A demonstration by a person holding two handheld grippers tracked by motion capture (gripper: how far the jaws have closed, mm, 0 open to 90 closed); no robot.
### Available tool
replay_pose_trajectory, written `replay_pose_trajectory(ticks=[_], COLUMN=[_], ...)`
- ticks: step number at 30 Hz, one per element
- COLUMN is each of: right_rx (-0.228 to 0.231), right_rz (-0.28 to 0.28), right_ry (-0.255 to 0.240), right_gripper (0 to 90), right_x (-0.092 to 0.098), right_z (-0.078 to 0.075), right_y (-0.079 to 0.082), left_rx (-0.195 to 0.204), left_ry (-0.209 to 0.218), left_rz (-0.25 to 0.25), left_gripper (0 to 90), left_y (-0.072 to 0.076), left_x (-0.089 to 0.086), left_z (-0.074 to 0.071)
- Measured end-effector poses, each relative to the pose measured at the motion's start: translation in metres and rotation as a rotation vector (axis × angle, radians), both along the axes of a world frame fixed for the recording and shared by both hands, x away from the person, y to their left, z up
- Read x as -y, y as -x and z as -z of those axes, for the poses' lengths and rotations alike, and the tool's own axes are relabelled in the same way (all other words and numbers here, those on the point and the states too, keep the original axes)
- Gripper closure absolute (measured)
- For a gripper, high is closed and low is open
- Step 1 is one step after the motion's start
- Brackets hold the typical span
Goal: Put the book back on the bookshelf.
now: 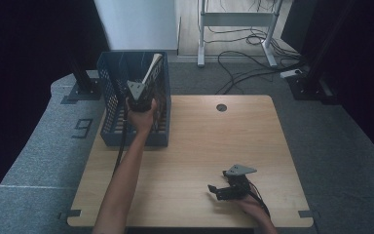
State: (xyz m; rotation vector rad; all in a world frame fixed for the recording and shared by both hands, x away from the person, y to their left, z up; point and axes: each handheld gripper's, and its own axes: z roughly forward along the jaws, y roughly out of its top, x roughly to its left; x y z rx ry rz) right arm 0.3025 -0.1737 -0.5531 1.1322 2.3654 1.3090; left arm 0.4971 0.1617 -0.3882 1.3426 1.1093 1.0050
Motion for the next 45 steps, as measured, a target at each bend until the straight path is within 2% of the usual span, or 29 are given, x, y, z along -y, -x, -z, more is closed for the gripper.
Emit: replay_pose_trajectory(ticks=[4, 8, 10, 12, 16, 17, 21, 23, 25, 26, 28, 31, 33, 35, 45], right_rx=[0.002, 0.002, 0.006, 0.005, 0.005, 0.005, 0.004, 0.004, 0.005, 0.006, 0.005, 0.005, 0.006, 0.007, 0.006], right_rz=[0.003, 0.003, 0.006, 0.007, 0.007, 0.007, 0.007, 0.004, 0.002, -0.002, -0.003, -0.005, -0.007, -0.008, -0.01], right_ry=[-0.004, -0.002, -0.007, -0.008, -0.01, -0.01, -0.009, -0.008, -0.006, -0.002, -0.001, 0.001, 0.002, 0.003, 0.007], right_gripper=[11.1, 11.2, 11.2, 11.3, 11.3, 11.3, 11.3, 11.3, 11.3, 11.3, 11.3, 11.3, 11.3, 11.3, 11.3], right_x=[0.001, 0.002, 0.004, 0.004, 0.005, 0.005, 0.005, 0.004, 0.004, 0.003, 0.002, 0.001, 0.001, 0.001, -0.001], right_z=[0.0, -0.001, -0.001, -0.002, -0.002, -0.002, -0.002, -0.002, -0.002, -0.001, -0.001, -0.002, -0.002, -0.002, -0.001], right_y=[-0.001, 0.0, 0.001, 0.001, 0.002, 0.002, 0.003, 0.003, 0.003, 0.003, 0.004, 0.004, 0.005, 0.005, 0.005], left_rx=[0.002, -0.015, -0.011, -0.008, -0.02, -0.023, -0.024, -0.03, -0.027, -0.026, -0.029, -0.047, -0.065, -0.078, -0.073], left_ry=[-0.004, 0.002, 0.008, -0.011, -0.019, -0.014, -0.041, -0.045, -0.071, -0.073, -0.068, -0.077, -0.09, -0.1, -0.082], left_rz=[-0.008, -0.002, 0.007, 0.004, 0.019, 0.026, 0.043, 0.07, 0.085, 0.094, 0.109, 0.125, 0.139, 0.148, 0.177], left_gripper=[82.8, 82.8, 82.7, 82.8, 82.6, 82.5, 82.0, 74.4, 72.5, 68.3, 66.7, 59.9, 52.3, 50.7, 45.9], left_y=[-0.008, -0.014, -0.014, -0.014, -0.016, -0.016, -0.014, -0.012, -0.009, -0.008, -0.006, -0.004, -0.004, -0.003, 0.004], left_x=[0.005, 0.013, 0.016, 0.021, 0.027, 0.028, 0.032, 0.032, 0.034, 0.034, 0.033, 0.033, 0.032, 0.031, 0.021], left_z=[-0.005, 0.003, 0.007, 0.011, 0.019, 0.021, 0.022, 0.022, 0.022, 0.021, 0.018, 0.017, 0.018, 0.019, 0.014])
